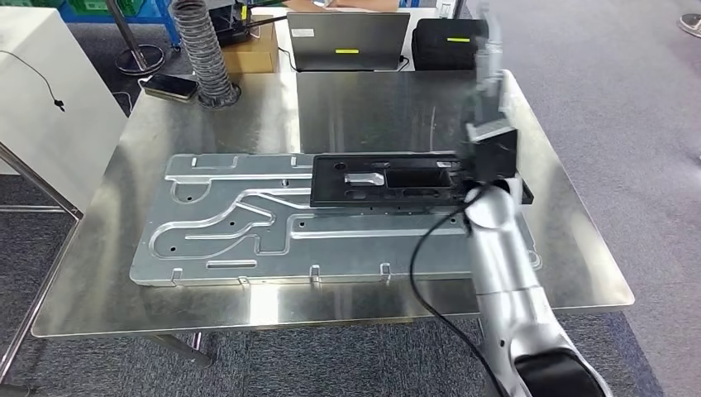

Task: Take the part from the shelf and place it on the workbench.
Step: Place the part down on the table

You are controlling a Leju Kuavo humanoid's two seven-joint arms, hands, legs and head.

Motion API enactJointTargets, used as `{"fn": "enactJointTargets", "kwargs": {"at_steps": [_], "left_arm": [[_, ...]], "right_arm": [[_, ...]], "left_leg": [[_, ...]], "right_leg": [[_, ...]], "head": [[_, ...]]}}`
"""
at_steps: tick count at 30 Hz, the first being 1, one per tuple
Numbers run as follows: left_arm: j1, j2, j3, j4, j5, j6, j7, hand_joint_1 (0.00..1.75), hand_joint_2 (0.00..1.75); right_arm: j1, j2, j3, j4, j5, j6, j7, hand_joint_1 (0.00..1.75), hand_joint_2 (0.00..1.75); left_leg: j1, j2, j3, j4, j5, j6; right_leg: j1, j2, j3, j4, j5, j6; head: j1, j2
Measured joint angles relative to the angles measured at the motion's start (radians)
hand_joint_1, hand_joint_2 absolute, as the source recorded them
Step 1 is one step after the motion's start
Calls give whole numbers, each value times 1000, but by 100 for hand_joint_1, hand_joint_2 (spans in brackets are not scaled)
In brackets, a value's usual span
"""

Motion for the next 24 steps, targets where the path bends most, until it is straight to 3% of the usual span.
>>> {"fn": "enactJointTargets", "kwargs": {"at_steps": [2, 4, 6, 7, 10, 12, 14, 16, 17, 19, 20, 21, 22, 24], "left_arm": [[6, 1, 12, 0, 9, -7, -8, 0, 0], [10, 2, 21, 0, 12, -10, -10, 0, 0], [8, 4, 27, 0, 15, -10, -10, 0, 0], [7, 5, 30, 0, 18, -9, -10, 0, 0], [5, 5, 41, 0, 25, -6, -1, 0, 0], [10, 5, 47, 0, 26, -4, 6, 0, 0], [15, 5, 50, 0, 26, -3, 10, 0, 0], [14, 6, 52, 0, 26, -1, 11, 0, 0], [13, 7, 53, 0, 25, -1, 11, 0, 0], [13, 7, 53, 0, 23, -1, 11, 0, 0], [14, 7, 53, 0, 23, -2, 11, 0, 0], [14, 7, 53, 0, 23, -2, 11, 0, 0], [14, 7, 54, 0, 23, -2, 11, 0, 0], [13, 6, 54, 0, 23, -2, 11, 0, 0]], "right_arm": [[68, -33, -90, -99, 26, -39, -14, 0, 0], [121, -54, -165, -173, 53, -49, -23, 0, 0], [169, -70, -217, -218, 124, -113, -6, 0, 0], [195, -81, -243, -234, 162, -162, 6, 0, 0], [318, -134, -357, -264, 204, -295, 13, 0, 0], [416, -156, -450, -272, 189, -344, -20, 0, 0], [498, -159, -532, -272, 194, -368, -52, 0, 0], [571, -157, -602, -272, 234, -383, -50, 0, 0], [600, -154, -629, -270, 258, -385, -41, 0, 0], [649, -138, -677, -256, 303, -380, -29, 0, 0], [669, -127, -697, -242, 320, -376, -29, 0, 0], [686, -116, -717, -227, 333, -372, -32, 0, 0], [698, -107, -734, -213, 342, -369, -35, 0, 0], [708, -95, -761, -195, 353, -368, -41, 0, 0]], "left_leg": [[-2, 4, -24, 63, -44, -8], [3, 7, -78, 191, -109, -17], [8, 7, -111, 268, -130, -24], [10, 7, -102, 252, -113, -26], [15, 4, -6, 63, -27, -26], [13, 1, 25, 0, -13, -16], [10, 1, 24, -2, -12, -1], [10, 4, 21, -9, -4, 15], [11, 5, 17, -12, 1, 22], [9, 9, 6, -13, 11, 29], [8, 10, -1, -13, 16, 30], [6, 10, -9, -12, 21, 30], [5, 10, -17, -11, 26, 29], [2, 11, -30, -9, 37, 26]], "right_leg": [[-11, -4, 12, -16, 5, 0], [-13, -2, 13, -18, 4, -2], [-16, 4, 14, -16, 2, 0], [-18, 6, 15, -13, 1, 4], [-20, 1, 19, 2, -11, 23], [-16, -4, 15, 12, -16, 36], [-17, -5, 12, 13, -13, 45], [-22, 1, 5, 32, -38, 55], [-23, 4, -8, 67, -71, 59], [-26, 9, -52, 193, -159, 67], [-26, 9, -72, 255, -191, 69], [-27, 9, -78, 291, -204, 69], [-28, 9, -65, 288, -196, 68], [-28, 9, 21, 169, -145, 60]], "head": [[0, 0], [0, 0], [0, 0], [0, 0], [0, 0], [0, 0], [1, 0], [1, 0], [1, 0], [1, 0], [1, 0], [1, 0], [1, 0], [1, 0]]}}
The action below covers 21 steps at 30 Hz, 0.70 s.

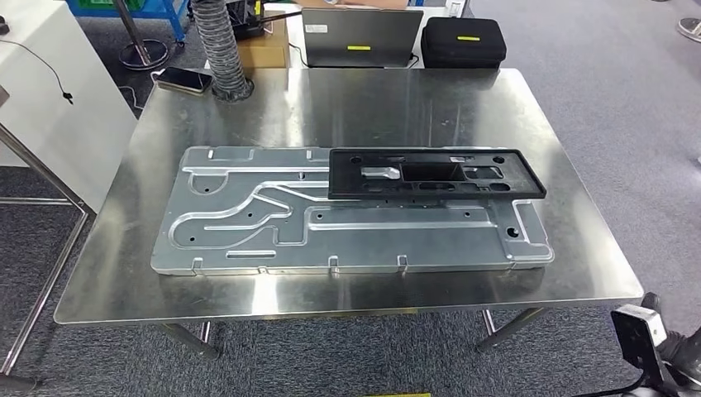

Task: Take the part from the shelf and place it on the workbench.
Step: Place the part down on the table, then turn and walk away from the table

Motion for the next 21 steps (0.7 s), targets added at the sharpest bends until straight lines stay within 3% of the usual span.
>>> {"fn": "enactJointTargets", "kwargs": {"at_steps": [2, 3, 6, 7, 8, 11, 12, 13, 14, 16, 18, 19, 21], "left_arm": [[-2, -1, 0, 0, 0, 0, 0, 0, 0], [-3, -1, 0, 0, 0, 0, 0, 0, 0], [-4, -3, 1, 0, -2, 0, 5, 0, 0], [-3, -4, 1, 0, -4, 1, 7, 0, 0], [-3, -4, 1, 0, -5, 1, 9, 0, 0], [-3, -7, 2, 0, -11, 3, 17, 0, 0], [-3, -7, 2, 0, -12, 5, 19, 0, 0], [-3, -7, 2, 0, -13, 7, 20, 0, 0], [-3, -8, 2, 0, -14, 10, 21, 0, 0], [-5, -8, 2, 0, -19, 19, 22, 0, 0], [-9, -11, 2, 0, -25, 24, 24, 0, 0], [-11, -13, 2, 0, -28, 25, 26, 0, 0], [-10, -19, 1, 1, -36, 25, 31, 0, 0]], "right_arm": [[2, 5, -20, 10, 14, 9, 2, 0, 0], [2, 8, -28, 17, 25, 18, 7, 0, 0], [-1, 15, -55, 57, 57, 43, 19, 0, 0], [-3, 17, -63, 79, 62, 48, 19, 0, 0], [-4, 20, -71, 102, 66, 53, 17, 0, 0], [-5, 27, -102, 183, 68, 75, 4, 0, 0], [-5, 29, -116, 215, 68, 86, -3, 0, 0], [-7, 30, -132, 250, 67, 99, -10, 0, 0], [-11, 31, -150, 290, 66, 112, -18, 0, 0], [-23, 26, -188, 384, 64, 136, -33, 0, 0], [-38, 13, -228, 502, 62, 146, -45, 0, 0], [-44, 6, -251, 567, 62, 144, -48, 0, 0], [-54, -7, -296, 686, 65, 127, -41, 0, 0]], "left_leg": [[-2, 1, -6, -1, 12, -8], [-2, 1, -6, -3, 19, -14], [1, 2, -7, -10, 36, -34], [1, 2, -11, -4, 22, -40], [1, 2, -20, 19, -10, -44], [2, 1, -58, 186, -155, -52], [3, 1, -62, 238, -176, -54], [2, 1, -52, 263, -171, -54], [2, 1, -26, 253, -147, -52], [-1, 1, 71, 139, -106, -39], [-7, 0, 160, 6, -114, -27], [-11, -1, 180, -31, -124, -23], [-12, 0, 177, -45, -112, -14]], "right_leg": [[6, 0, 88, -137, 32, -9], [9, 1, 108, -172, 37, -14], [14, 1, 101, -187, 57, -32], [12, 0, 93, -191, 68, -40], [9, -1, 85, -195, 80, -47], [11, -3, 47, -195, 112, -58], [13, -3, 33, -193, 122, -58], [15, -3, 17, -190, 131, -58], [17, -3, 0, -185, 140, -57], [20, -2, -30, -173, 156, -54], [22, -2, -47, -164, 170, -46], [21, -3, -49, -163, 177, -41], [19, -2, -49, -167, 193, -29]], "head": [[0, 0], [0, 0], [0, 0], [0, 0], [0, 0], [0, 0], [0, 0], [0, 0], [0, 0], [0, 0], [0, 0], [0, 0], [0, 0]]}}
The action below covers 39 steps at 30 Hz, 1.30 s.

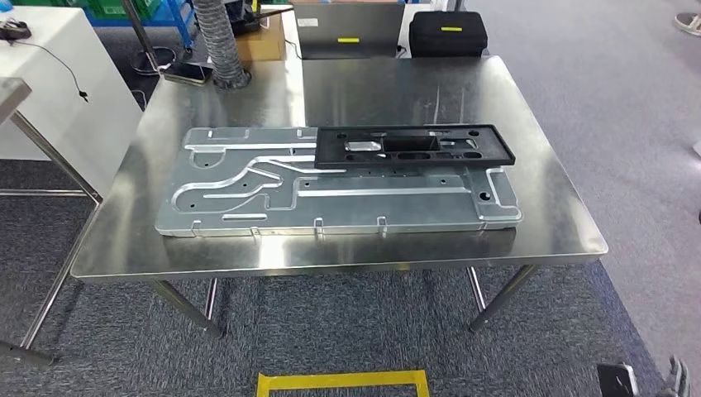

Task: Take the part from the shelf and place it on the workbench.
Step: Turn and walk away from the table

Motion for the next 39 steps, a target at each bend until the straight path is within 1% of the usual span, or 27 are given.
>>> {"fn": "enactJointTargets", "kwargs": {"at_steps": [2, 5, 6, 7, 8, 9, 10, 12, 14, 16, 17, 18, 20, 21, 22, 23, 24, 26, 28, 29, 31, 32, 34, 36, 37, 38, 39], "left_arm": [[1, -6, -1, 0, -6, -1, 6, 0, 0], [3, -9, -3, 1, -13, -1, 12, 0, 0], [4, -10, -3, 1, -14, -1, 14, 0, 0], [4, -11, -3, 1, -14, 0, 14, 0, 0], [4, -12, -3, 1, -14, 0, 15, 0, 0], [5, -13, -4, 1, -14, 0, 16, 0, 0], [4, -14, -4, 1, -14, 0, 16, 0, 0], [4, -15, -4, 1, -14, 0, 16, 0, 0], [3, -15, -4, 1, -15, 0, 16, 0, 0], [5, -15, -5, 1, -17, 0, 13, 0, 0], [7, -15, -6, 1, -20, 0, 12, 0, 0], [9, -15, -7, 1, -24, -1, 9, 0, 0], [11, -15, -10, 1, -34, -5, 5, 0, 0], [11, -15, -11, 1, -38, -7, 4, 0, 0], [11, -15, -12, 1, -42, -8, 2, 0, 0], [10, -14, -13, 1, -45, -8, 2, 0, 0], [10, -14, -15, 1, -49, -8, 2, 0, 0], [8, -11, -20, 1, -59, -11, 2, 0, 0], [4, -7, -29, 1, -72, -14, 2, 0, 0], [3, -6, -33, 1, -80, -15, 3, 0, 0], [4, -2, -41, 1, -93, -15, 2, 0, 0], [4, 0, -44, 1, -97, -15, 3, 0, 0], [5, 3, -52, 0, -102, -15, 2, 0, 0], [7, 7, -58, 0, -104, -14, 0, 0, 0], [8, 8, -60, 0, -106, -14, -1, 0, 0], [8, 8, -61, 0, -107, -14, -3, 0, 0], [8, 9, -62, 0, -108, -14, -4, 0, 0]], "right_arm": [[-3, -4, -40, 101, 9, -25, 21, 0, 0], [-9, -5, -77, 219, 29, -48, 80, 0, 0], [-12, -5, -84, 252, 39, -53, 105, 0, 0], [-15, -5, -89, 283, 48, -58, 130, 0, 0], [-16, -4, -92, 308, 55, -61, 149, 0, 0], [-18, -4, -94, 328, 59, -64, 160, 0, 0], [-20, -4, -94, 345, 60, -65, 168, 0, 0], [-28, -4, -96, 371, 61, -68, 173, 0, 0], [-34, -4, -99, 392, 64, -70, 182, 0, 0], [-37, -4, -103, 413, 84, -71, 225, 0, 0], [-38, -4, -104, 423, 100, -70, 260, 0, 0], [-39, -3, -104, 435, 119, -66, 303, 0, 0], [-40, 2, -104, 458, 157, -48, 382, 0, 0], [-40, 6, -104, 469, 177, -34, 418, 0, 0], [-39, 13, -102, 479, 198, -20, 450, 0, 0], [-39, 21, -98, 488, 219, -6, 480, 0, 0], [-38, 29, -90, 497, 239, 12, 507, 0, 0], [-37, 53, -71, 514, 268, 60, 555, 0, 0], [-38, 81, -49, 530, 285, 120, 588, 0, 0], [-38, 92, -38, 536, 292, 150, 597, 0, 0], [-38, 115, -18, 546, 304, 207, 601, 0, 0], [-38, 126, -10, 551, 308, 230, 599, 0, 0], [-37, 144, 3, 560, 310, 261, 597, 0, 0], [-38, 154, 13, 566, 311, 279, 596, 0, 0], [-38, 156, 16, 568, 311, 288, 596, 0, 0], [-39, 157, 19, 569, 311, 298, 596, 0, 0], [-39, 159, 21, 570, 311, 308, 596, 0, 0]], "left_leg": [[4, 5, -16, -9, 24, 13], [6, 12, -60, -11, 62, 22], [7, 13, -76, -10, 74, 20], [8, 14, -93, -7, 86, 17], [10, 15, -110, -4, 96, 13], [12, 15, -127, 3, 106, 8], [14, 15, -144, 11, 113, 2], [15, 15, -167, 29, 124, -12], [14, 15, -173, 36, 137, -26], [17, 15, -178, 36, 144, -40], [19, 14, -186, 48, 125, -45], [21, 13, -198, 78, 86, -48], [22, 11, -230, 193, -22, -51], [22, 11, -242, 260, -62, -52], [22, 11, -245, 311, -74, -52], [21, 10, -236, 337, -65, -50], [21, 10, -207, 323, -37, -47], [16, 9, -99, 198, 3, -34], [10, 9, 6, 47, -12, -22], [6, 9, 30, 7, -24, -18], [6, 12, 24, -10, -14, -8], [8, 14, 15, -13, -2, 0], [12, 18, -13, -18, 26, 13], [10, 18, -46, -15, 50, 17], [9, 19, -63, -12, 62, 16], [9, 20, -81, -7, 73, 14], [10, 20, -99, -1, 82, 11]], "right_leg": [[-4, 3, -13, 20, -31, 12], [-17, 6, -55, 174, -182, 30], [-22, 6, -63, 236, -211, 36], [-28, 6, -61, 276, -213, 42], [-33, 6, -45, 285, -192, 47], [-39, 6, -9, 257, -161, 52], [-44, 6, 42, 197, -138, 57], [-46, 8, 148, 51, -146, 59], [-40, 11, 188, -17, -174, 46], [-37, 8, 174, -18, -161, 24], [-37, 6, 164, -17, -150, 13], [-36, 3, 151, -18, -137, 2], [-30, 0, 121, -18, -114, -10], [-26, 0, 105, -16, -102, -13], [-22, -1, 88, -14, -90, -15], [-19, -1, 70, -11, -78, -16], [-16, 0, 53, -7, -68, -15], [-11, 1, 24, 2, -49, -12], [-8, 0, 10, 8, -32, -5], [-8, -1, 8, 8, -23, 0], [-11, -2, 4, 4, -6, 11], [-13, 0, -2, 10, -16, 16], [-16, 4, -27, 74, -94, 26], [-21, 5, -56, 200, -196, 34], [-23, 5, -62, 255, -216, 38], [-24, 5, -55, 284, -209, 41], [-25, 5, -32, 281, -184, 43]], "head": [[0, 0], [0, 0], [0, 0], [0, 0], [0, 0], [0, 0], [0, 0], [0, 0], [0, 0], [0, 0], [0, 0], [0, 0], [0, 0], [-1, 0], [-1, 0], [-1, 0], [-1, 0], [-1, 0], [0, 0], [0, 0], [0, 0], [0, 0], [0, 0], [0, 0], [0, 0], [0, 0], [0, 0]]}}
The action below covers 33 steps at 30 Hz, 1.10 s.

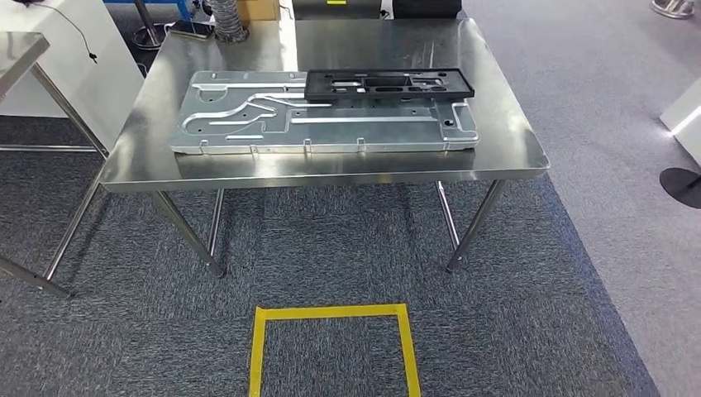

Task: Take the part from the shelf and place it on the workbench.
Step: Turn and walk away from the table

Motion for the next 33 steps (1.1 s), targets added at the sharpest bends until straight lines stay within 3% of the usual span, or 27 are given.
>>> {"fn": "enactJointTargets", "kwargs": {"at_steps": [2, 4, 6, 8, 9, 12, 13, 14, 15, 17, 19, 21, 23, 24, 25, 27, 28, 29, 30, 31, 33], "left_arm": [[0, 1, -1, 0, 0, 0, -3, 0, 0], [0, 2, -2, 0, 3, 0, -6, 0, 0], [0, 3, -2, 0, 7, 0, -6, 0, 0], [1, 6, -2, 0, 8, 0, -6, 0, 0], [2, 7, -2, 0, 8, 0, -6, 0, 0], [3, 8, -2, 0, 9, -2, -9, 0, 0], [3, 7, -2, 0, 9, -3, -13, 0, 0], [2, 7, -2, 0, 11, -5, -18, 0, 0], [2, 7, -2, 0, 13, -8, -24, 0, 0], [-1, 7, -1, 0, 15, -13, -32, 0, 0], [-6, 8, -1, 0, 16, -17, -37, 0, 0], [-9, 8, -2, 0, 15, -18, -37, 0, 0], [-9, 8, -2, 0, 12, -16, -33, 0, 0], [-10, 8, -2, 0, 10, -14, -30, 0, 0], [-11, 8, -2, 0, 9, -13, -27, 0, 0], [-13, 8, -2, 0, 7, -12, -24, 0, 0], [-13, 9, -2, 0, 7, -11, -23, 0, 0], [-13, 9, -2, 0, 6, -11, -23, 0, 0], [-13, 9, -2, 0, 6, -11, -23, 0, 0], [-13, 9, -2, 0, 6, -12, -23, 0, 0], [-13, 8, -2, 0, 5, -13, -24, 0, 0]], "right_arm": [[-2, 2, 4, 1, 0, 14, 0, 0, 0], [-7, 5, 8, 1, 2, 22, 1, 0, 0], [-9, 8, 12, 2, 8, 25, 11, 0, 0], [-10, 11, 15, 4, 13, 25, 28, 0, 0], [-10, 12, 15, 5, 14, 25, 35, 0, 0], [-10, 11, 16, 6, 15, 26, 47, 0, 0], [-10, 11, 16, 6, 15, 27, 48, 0, 0], [-9, 10, 16, 6, 15, 29, 49, 0, 0], [-9, 10, 16, 6, 16, 30, 50, 0, 0], [-9, 10, 16, 6, 18, 30, 49, 0, 0], [-9, 10, 16, 6, 18, 34, 41, 0, 0], [-9, 10, 17, 6, 16, 43, 23, 0, 0], [-9, 9, 17, 6, 14, 50, 4, 0, 0], [-9, 8, 17, 6, 13, 53, -4, 0, 0], [-9, 8, 17, 6, 12, 56, -12, 0, 0], [-10, 7, 17, 6, 11, 62, -23, 0, 0], [-10, 7, 17, 6, 11, 63, -26, 0, 0], [-10, 7, 17, 7, 11, 63, -27, 0, 0], [-10, 7, 17, 7, 12, 63, -28, 0, 0], [-10, 6, 17, 7, 12, 62, -27, 0, 0], [-13, 4, 17, 7, 13, 60, -20, 0, 0]], "left_leg": [[1, 0, -33, 16, 15, -8], [0, 0, -55, 31, 27, -19], [-1, 1, -64, 36, 42, -31], [1, -2, -73, 41, 42, -43], [2, -4, -82, 60, 18, -48], [5, -9, -126, 222, -123, -55], [5, -9, -136, 281, -150, -56], [5, -9, -133, 316, -154, -56], [5, -9, -114, 318, -137, -54], [4, -10, -29, 218, -85, -45], [0, -12, 69, 71, -81, -34], [-7, -12, 103, 0, -95, -24], [-6, -10, 92, -9, -80, -10], [-4, -8, 84, -12, -70, -1], [-2, -6, 74, -15, -58, 7], [-2, -4, 49, -14, -37, 15], [-3, -4, 34, -12, -26, 15], [-4, -3, 19, -9, -16, 15], [-4, -3, 3, -4, -6, 13], [-4, -3, -14, 2, 2, 11], [-5, -3, -43, 16, 16, 5]], "right_leg": [[-2, 0, 95, -108, 46, -1], [2, 1, 189, -251, 32, -10], [8, 1, 215, -306, 14, -24], [6, -2, 201, -307, 30, -42], [5, -4, 192, -308, 40, -51], [8, -8, 154, -307, 72, -67], [11, -8, 139, -304, 82, -67], [13, -7, 123, -301, 92, -67], [15, -7, 106, -297, 101, -66], [17, -6, 78, -287, 117, -62], [20, -5, 59, -280, 131, -54], [19, -6, 50, -280, 148, -42], [17, -5, 44, -281, 156, -29], [16, -3, 38, -268, 137, -24], [15, -1, 28, -237, 100, -19], [10, 0, -2, -120, -5, -12], [8, 0, -15, -55, -41, -9], [7, 0, -17, -9, -52, -6], [6, 0, -5, 6, -40, -5], [5, 0, 24, -15, -12, -5], [5, 0, 127, -149, 30, -10]], "head": [[0, 0], [0, 0], [0, 0], [0, 0], [0, 0], [0, 0], [0, 0], [0, 0], [0, 0], [0, 0], [0, 0], [0, 0], [0, 0], [0, 0], [0, 0], [0, 0], [0, 0], [0, 0], [0, 0], [0, 0], [0, 0]]}}
